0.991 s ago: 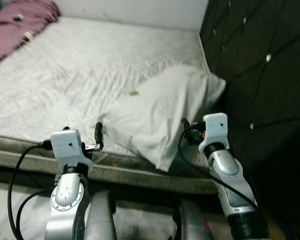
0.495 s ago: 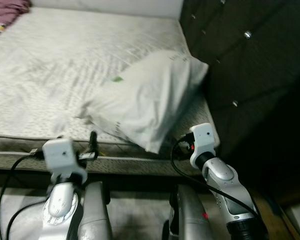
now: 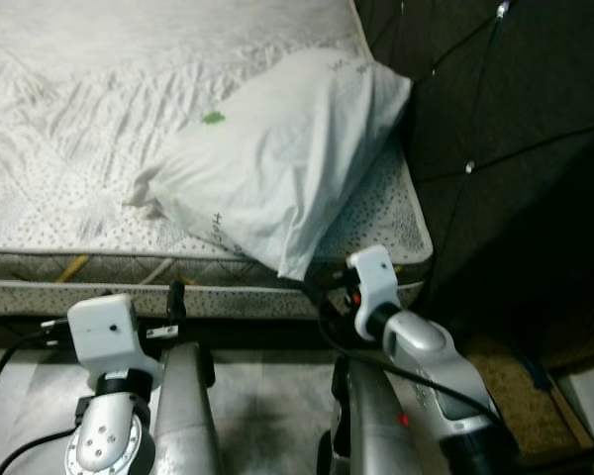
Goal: Clean up the room
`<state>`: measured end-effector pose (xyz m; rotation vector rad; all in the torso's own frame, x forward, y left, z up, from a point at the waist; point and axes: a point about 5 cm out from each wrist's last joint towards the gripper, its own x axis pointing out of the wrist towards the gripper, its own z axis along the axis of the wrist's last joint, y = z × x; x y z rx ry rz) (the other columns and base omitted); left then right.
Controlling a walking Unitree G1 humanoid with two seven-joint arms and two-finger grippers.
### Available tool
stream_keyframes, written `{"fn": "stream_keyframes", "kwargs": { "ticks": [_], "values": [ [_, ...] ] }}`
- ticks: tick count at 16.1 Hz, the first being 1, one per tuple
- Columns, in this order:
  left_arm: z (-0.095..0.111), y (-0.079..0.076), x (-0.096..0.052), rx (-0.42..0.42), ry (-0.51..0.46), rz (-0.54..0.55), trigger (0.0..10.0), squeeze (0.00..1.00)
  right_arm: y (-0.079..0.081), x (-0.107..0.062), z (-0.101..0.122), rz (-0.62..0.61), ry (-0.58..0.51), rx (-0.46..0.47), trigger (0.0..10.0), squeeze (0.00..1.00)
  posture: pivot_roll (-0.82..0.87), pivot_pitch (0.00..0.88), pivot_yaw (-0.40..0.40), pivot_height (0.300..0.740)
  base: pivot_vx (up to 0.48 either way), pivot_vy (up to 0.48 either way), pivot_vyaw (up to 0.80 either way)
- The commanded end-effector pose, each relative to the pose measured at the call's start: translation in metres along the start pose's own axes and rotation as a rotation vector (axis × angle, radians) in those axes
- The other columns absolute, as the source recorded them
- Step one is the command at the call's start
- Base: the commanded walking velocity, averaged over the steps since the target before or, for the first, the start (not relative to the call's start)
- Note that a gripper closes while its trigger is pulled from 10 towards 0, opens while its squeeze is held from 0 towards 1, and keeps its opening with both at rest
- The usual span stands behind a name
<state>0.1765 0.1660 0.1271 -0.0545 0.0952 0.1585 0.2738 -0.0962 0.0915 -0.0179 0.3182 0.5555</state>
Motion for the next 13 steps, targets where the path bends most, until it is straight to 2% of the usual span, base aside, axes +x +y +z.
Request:
{"fn": "stream_keyframes", "kwargs": {
  "ticks": [1,8,9,13],
  "values": [
    [-0.001,0.000,-0.004,-0.003,0.019,-0.002,10.0,0.00,0.004,0.001,0.000,0.024,0.003,0.010,10.0,0.00,0.07,0.175,-0.070,0.562,0.000,0.000,0.00],
    [0.002,0.000,-0.005,0.010,0.034,-0.020,10.0,0.00,0.015,0.013,0.021,0.076,-0.094,0.078,10.0,0.00,0.09,0.180,-0.062,0.538,0.000,0.000,0.00],
    [0.003,0.000,-0.005,0.013,0.035,-0.023,10.0,0.00,0.015,0.017,0.026,0.051,-0.123,0.087,10.0,0.00,0.10,0.178,-0.061,0.538,0.000,0.000,0.00],
    [0.004,0.000,-0.002,0.019,0.036,-0.026,10.0,0.00,0.023,0.035,0.041,0.075,-0.150,0.098,10.0,0.00,0.12,0.167,-0.068,0.538,0.000,0.000,0.00]
  ]
}}
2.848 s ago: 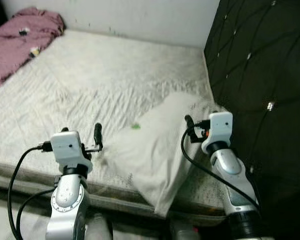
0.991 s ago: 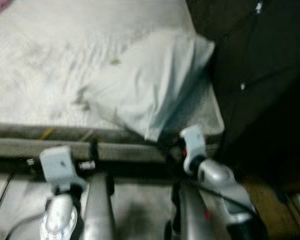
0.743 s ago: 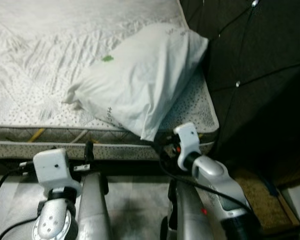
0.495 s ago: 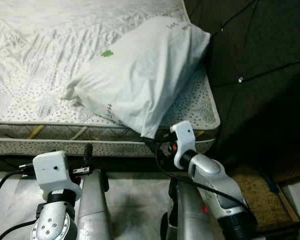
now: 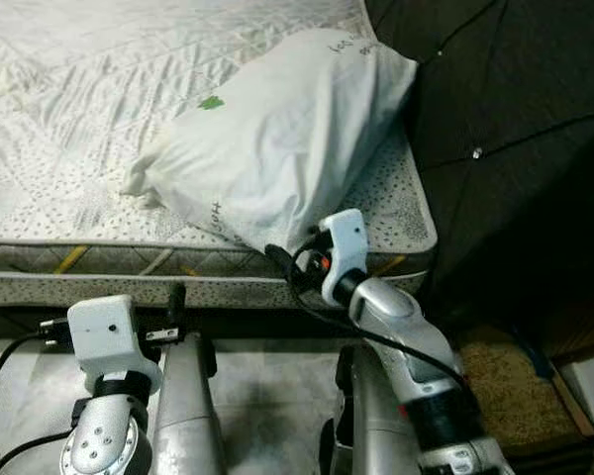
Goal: Clean up the room
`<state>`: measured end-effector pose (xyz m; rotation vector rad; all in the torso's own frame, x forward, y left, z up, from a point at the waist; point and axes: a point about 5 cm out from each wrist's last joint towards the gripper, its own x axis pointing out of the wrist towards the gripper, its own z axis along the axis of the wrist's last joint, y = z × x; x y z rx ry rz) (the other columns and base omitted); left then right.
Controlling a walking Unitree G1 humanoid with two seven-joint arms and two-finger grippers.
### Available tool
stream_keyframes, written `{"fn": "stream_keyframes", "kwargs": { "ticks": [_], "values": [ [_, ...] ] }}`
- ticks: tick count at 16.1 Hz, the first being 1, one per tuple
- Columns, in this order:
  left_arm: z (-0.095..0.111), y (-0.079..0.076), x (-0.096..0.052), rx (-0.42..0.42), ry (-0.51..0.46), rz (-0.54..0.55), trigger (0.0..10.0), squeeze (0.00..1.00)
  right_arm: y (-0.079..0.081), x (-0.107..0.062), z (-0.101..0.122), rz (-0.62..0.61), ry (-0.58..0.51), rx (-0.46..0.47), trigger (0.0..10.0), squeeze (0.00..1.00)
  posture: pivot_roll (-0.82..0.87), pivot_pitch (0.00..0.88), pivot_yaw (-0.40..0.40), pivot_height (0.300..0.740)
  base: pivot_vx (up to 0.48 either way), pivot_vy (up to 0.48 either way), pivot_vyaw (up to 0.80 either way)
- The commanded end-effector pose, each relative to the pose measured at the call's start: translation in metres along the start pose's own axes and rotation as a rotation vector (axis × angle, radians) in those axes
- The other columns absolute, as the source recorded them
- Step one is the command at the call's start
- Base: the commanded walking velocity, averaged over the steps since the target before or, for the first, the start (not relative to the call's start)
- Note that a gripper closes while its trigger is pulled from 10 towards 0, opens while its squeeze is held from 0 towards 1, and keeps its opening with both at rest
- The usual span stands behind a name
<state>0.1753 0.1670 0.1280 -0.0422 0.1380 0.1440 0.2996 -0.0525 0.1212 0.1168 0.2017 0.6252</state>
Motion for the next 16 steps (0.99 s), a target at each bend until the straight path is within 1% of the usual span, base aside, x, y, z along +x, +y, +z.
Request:
{"fn": "stream_keyframes", "kwargs": {
  "ticks": [1,2,4,6,7,8,11,13,14,15,16],
  "values": [
    [0.003,-0.001,-0.001,0.004,-0.006,-0.013,10.0,0.00,-0.003,0.003,0.002,-0.016,-0.010,0.016,10.0,0.00,0.12,0.167,-0.068,0.538,0.000,0.000,0.00],
    [0.003,-0.001,0.000,0.004,-0.006,-0.012,10.0,0.00,-0.003,0.007,0.004,-0.027,-0.014,0.018,10.0,0.00,0.12,0.164,-0.072,0.538,0.000,0.000,0.00],
    [0.003,-0.001,0.000,0.011,-0.004,-0.008,10.0,0.00,0.003,0.024,0.011,-0.057,-0.006,0.009,10.0,0.00,0.13,0.162,-0.075,0.538,0.000,0.000,0.00],
    [0.005,0.000,0.000,0.015,-0.015,-0.009,10.0,0.00,0.005,0.029,0.013,-0.069,-0.016,0.011,10.0,0.00,0.13,0.162,-0.081,0.538,0.000,0.000,0.00],
    [0.006,0.002,0.001,0.015,-0.021,-0.002,10.0,0.00,0.009,0.031,0.013,-0.071,-0.024,0.065,10.0,0.00,0.13,0.165,-0.086,0.538,0.000,0.000,0.00],
    [0.007,0.001,0.001,0.011,-0.022,-0.003,10.0,0.00,0.011,0.031,0.011,-0.070,-0.017,0.065,10.0,0.00,0.13,0.167,-0.090,0.538,0.000,0.000,0.00],
    [0.007,-0.002,0.000,-0.002,-0.023,-0.002,10.0,0.00,0.017,0.035,0.009,-0.072,-0.007,0.117,10.0,0.00,0.13,0.174,-0.099,0.538,0.000,0.000,0.00],
    [0.006,-0.003,0.001,-0.006,-0.019,-0.002,10.0,0.00,0.024,0.045,0.015,-0.075,-0.013,0.117,10.0,0.00,0.12,0.181,-0.106,0.538,0.000,0.000,0.00],
    [0.006,-0.004,0.002,-0.012,-0.023,-0.007,10.0,0.00,0.028,0.048,0.019,-0.076,-0.028,0.120,4.7,0.00,0.11,0.180,-0.108,0.538,0.000,0.000,0.00],
    [0.006,-0.004,0.002,-0.014,-0.026,-0.010,10.0,0.00,0.034,0.054,0.025,-0.076,-0.042,0.115,2.0,0.00,0.11,0.180,-0.108,0.538,0.000,0.000,0.00],
    [0.007,-0.006,0.003,-0.018,-0.034,-0.020,10.0,0.00,0.037,0.058,0.029,-0.076,-0.055,0.124,0.0,0.00,0.11,0.180,-0.111,0.538,0.000,0.000,0.00]
  ]
}}
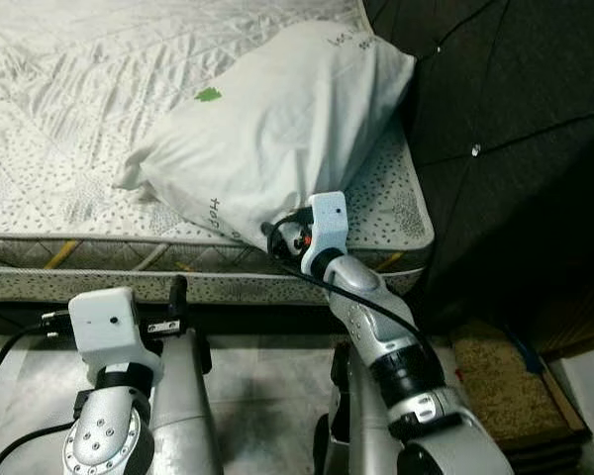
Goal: Clean up the room
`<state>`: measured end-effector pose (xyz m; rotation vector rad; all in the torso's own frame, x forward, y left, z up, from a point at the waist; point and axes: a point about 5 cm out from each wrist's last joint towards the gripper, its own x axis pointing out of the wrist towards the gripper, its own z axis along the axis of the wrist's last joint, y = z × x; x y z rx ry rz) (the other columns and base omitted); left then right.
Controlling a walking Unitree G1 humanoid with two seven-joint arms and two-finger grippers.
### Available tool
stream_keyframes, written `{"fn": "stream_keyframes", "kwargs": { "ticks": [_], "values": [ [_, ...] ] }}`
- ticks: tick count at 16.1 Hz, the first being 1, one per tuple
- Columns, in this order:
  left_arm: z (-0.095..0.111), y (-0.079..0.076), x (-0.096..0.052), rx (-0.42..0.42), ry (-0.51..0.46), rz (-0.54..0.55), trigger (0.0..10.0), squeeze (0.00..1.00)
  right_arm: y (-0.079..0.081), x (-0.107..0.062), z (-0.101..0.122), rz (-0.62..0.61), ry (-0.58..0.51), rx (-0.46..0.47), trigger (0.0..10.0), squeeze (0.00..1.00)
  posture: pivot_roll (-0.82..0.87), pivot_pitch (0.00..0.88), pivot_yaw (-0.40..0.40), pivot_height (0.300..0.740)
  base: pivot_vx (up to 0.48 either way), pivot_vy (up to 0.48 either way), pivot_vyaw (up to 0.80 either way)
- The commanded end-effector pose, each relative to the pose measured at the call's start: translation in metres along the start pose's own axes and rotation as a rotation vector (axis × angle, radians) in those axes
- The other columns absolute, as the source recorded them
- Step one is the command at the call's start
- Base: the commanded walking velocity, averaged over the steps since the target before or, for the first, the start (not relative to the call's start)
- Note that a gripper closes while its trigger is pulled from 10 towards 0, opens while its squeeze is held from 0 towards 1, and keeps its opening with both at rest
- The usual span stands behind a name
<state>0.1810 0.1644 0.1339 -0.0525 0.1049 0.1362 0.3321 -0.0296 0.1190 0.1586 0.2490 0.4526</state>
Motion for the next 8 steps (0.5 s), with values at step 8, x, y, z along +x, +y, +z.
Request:
{"fn": "stream_keyframes", "kwargs": {
  "ticks": [8],
  "values": [
    [0.003,-0.005,0.004,-0.016,-0.030,-0.020,10.0,0.00,0.033,0.019,0.028,0.026,-0.089,0.124,0.0,0.00,0.11,0.158,-0.120,0.538,0.351,0.000,0.00]
  ]
}}
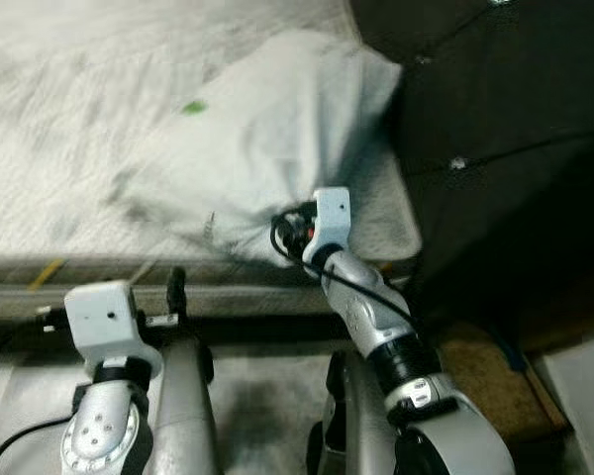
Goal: Clean up the room
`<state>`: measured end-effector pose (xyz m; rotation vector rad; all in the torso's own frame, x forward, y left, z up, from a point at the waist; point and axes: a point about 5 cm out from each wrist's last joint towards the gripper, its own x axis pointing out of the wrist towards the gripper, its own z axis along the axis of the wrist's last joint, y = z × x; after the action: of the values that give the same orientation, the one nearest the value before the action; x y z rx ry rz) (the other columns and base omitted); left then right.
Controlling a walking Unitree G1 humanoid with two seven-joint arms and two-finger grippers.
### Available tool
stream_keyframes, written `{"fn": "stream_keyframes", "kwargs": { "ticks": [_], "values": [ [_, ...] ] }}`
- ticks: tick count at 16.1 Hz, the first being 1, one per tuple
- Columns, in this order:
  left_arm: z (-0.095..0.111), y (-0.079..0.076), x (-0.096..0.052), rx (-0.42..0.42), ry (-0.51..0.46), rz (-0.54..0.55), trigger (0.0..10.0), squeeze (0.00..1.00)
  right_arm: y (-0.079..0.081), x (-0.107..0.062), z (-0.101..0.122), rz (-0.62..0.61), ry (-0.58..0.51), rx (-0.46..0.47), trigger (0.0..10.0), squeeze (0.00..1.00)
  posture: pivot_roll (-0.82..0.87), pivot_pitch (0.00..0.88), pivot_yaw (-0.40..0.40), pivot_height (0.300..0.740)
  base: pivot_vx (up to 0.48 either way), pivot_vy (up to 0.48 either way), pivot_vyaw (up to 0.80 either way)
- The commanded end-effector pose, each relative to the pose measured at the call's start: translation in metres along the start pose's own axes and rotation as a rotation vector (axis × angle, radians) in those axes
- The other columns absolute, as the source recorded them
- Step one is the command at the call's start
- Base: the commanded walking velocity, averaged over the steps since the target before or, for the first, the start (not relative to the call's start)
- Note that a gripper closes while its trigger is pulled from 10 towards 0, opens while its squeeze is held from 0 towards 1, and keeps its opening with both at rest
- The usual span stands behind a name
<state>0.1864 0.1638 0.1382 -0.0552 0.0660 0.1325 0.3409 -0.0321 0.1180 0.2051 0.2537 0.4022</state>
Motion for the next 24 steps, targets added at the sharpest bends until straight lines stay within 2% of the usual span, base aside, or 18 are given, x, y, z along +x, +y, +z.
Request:
{"fn": "stream_keyframes", "kwargs": {
  "ticks": [1,7,9,11,12,15,18,19,20,22,24],
  "values": [
    [-0.003,-0.003,0.000,-0.012,0.008,-0.015,10.0,0.00,0.035,0.011,0.025,0.057,-0.083,0.069,0.0,0.00,0.11,0.154,-0.120,0.538,0.319,0.000,0.00],
    [-0.004,-0.007,0.004,-0.019,0.000,-0.012,10.0,0.00,0.020,0.013,0.029,0.018,-0.096,0.061,0.0,0.00,0.11,0.137,-0.125,0.538,0.000,0.000,0.00],
    [-0.005,-0.007,0.005,-0.019,-0.001,-0.011,10.0,0.00,0.015,0.017,0.034,0.014,-0.105,0.038,0.0,0.00,0.11,0.127,-0.127,0.538,0.000,0.000,0.00],
    [-0.005,-0.008,0.007,-0.018,-0.003,-0.012,10.0,0.00,0.005,0.021,0.046,-0.012,-0.132,-0.024,0.0,0.00,0.11,0.116,-0.128,0.538,0.000,0.000,0.00],
    [-0.005,-0.008,0.010,-0.017,-0.007,-0.013,10.0,0.00,-0.007,0.024,0.061,-0.050,-0.158,-0.063,0.0,0.00,0.11,0.106,-0.128,0.538,0.000,0.000,0.00],
    [-0.005,-0.008,0.013,-0.016,-0.013,-0.014,10.0,0.00,-0.031,0.025,0.082,-0.126,-0.185,-0.127,0.0,0.00,0.11,0.096,-0.129,0.538,0.000,0.000,0.00],
    [-0.006,-0.009,0.016,-0.017,-0.019,-0.015,10.0,0.00,-0.068,0.019,0.116,-0.255,-0.228,-0.194,0.0,0.00,0.10,0.080,-0.127,0.538,0.000,0.000,0.00],
    [-0.006,-0.009,0.017,-0.018,-0.022,-0.017,10.0,0.00,-0.086,0.012,0.130,-0.316,-0.246,-0.218,0.0,0.00,0.10,0.073,-0.126,0.538,0.000,0.000,0.00],
    [-0.005,-0.009,0.018,-0.018,-0.025,-0.018,10.0,0.00,-0.098,0.006,0.138,-0.355,-0.257,-0.237,0.0,0.00,0.10,0.068,-0.125,0.538,0.000,0.000,0.00],
    [-0.004,-0.008,0.023,-0.016,-0.035,-0.018,10.0,0.00,-0.137,-0.015,0.154,-0.472,-0.279,-0.274,0.0,0.00,0.09,0.056,-0.121,0.538,0.000,0.000,0.00],
    [-0.005,-0.008,0.026,-0.016,-0.039,-0.021,10.0,0.00,-0.158,-0.027,0.153,-0.526,-0.269,-0.281,0.0,0.00,0.08,0.044,-0.117,0.538,0.000,0.000,0.00]
  ]
}}
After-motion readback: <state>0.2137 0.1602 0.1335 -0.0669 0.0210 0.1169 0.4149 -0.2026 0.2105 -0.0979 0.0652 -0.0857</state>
